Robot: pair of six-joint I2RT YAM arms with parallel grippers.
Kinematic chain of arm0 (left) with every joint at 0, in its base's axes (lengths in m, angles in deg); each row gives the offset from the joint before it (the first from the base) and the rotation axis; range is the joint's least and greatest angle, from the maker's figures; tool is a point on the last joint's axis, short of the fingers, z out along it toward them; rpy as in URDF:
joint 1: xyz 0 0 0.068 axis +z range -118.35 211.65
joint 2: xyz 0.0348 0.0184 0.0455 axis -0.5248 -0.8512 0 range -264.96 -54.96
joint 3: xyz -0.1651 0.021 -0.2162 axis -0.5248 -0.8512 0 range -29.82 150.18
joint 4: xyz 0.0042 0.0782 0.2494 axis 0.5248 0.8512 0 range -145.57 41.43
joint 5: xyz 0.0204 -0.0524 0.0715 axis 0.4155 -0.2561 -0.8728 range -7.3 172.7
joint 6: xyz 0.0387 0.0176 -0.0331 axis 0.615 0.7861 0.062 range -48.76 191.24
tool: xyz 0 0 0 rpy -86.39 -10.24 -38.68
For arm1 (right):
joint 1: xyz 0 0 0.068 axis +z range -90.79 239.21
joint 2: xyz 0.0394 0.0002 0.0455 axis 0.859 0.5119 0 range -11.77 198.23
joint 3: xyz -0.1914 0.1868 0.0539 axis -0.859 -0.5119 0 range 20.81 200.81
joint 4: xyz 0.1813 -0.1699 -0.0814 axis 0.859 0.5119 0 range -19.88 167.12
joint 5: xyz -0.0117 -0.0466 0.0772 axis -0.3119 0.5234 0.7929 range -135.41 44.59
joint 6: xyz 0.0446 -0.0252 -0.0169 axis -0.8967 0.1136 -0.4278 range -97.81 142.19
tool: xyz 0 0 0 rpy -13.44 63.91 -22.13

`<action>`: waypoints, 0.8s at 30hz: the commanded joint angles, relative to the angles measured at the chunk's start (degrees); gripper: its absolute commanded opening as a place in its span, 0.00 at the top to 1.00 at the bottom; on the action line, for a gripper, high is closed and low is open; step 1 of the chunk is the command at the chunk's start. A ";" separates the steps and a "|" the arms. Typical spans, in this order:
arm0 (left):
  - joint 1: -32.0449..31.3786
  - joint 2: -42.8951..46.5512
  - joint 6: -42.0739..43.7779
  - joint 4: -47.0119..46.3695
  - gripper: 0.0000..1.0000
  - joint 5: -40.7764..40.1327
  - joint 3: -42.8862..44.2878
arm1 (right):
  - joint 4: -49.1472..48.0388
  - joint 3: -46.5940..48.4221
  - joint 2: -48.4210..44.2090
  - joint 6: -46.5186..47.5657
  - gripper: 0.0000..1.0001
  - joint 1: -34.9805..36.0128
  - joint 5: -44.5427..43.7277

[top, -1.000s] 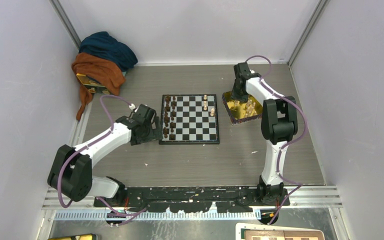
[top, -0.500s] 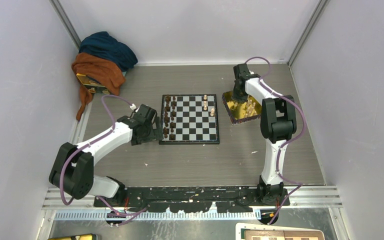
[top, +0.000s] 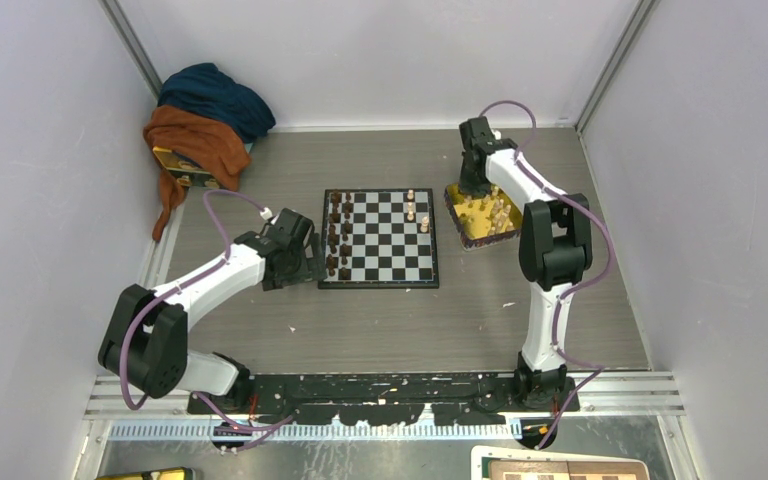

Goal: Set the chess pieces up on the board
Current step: Pick up the chess piece from the storage box, then place the chess piece on the chessboard.

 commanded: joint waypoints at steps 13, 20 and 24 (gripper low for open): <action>0.08 1.19 0.68 -1.16 0.00 -0.97 2.42 | 4.06 14.03 -2.22 4.29 0.99 6.14 0.53; 0.08 1.89 0.68 -0.87 0.00 -1.85 2.15 | 5.30 19.09 2.21 4.93 0.99 8.05 2.04; 0.08 2.19 0.68 -0.68 0.00 -2.11 2.16 | 5.78 20.62 4.26 4.86 0.99 8.73 2.82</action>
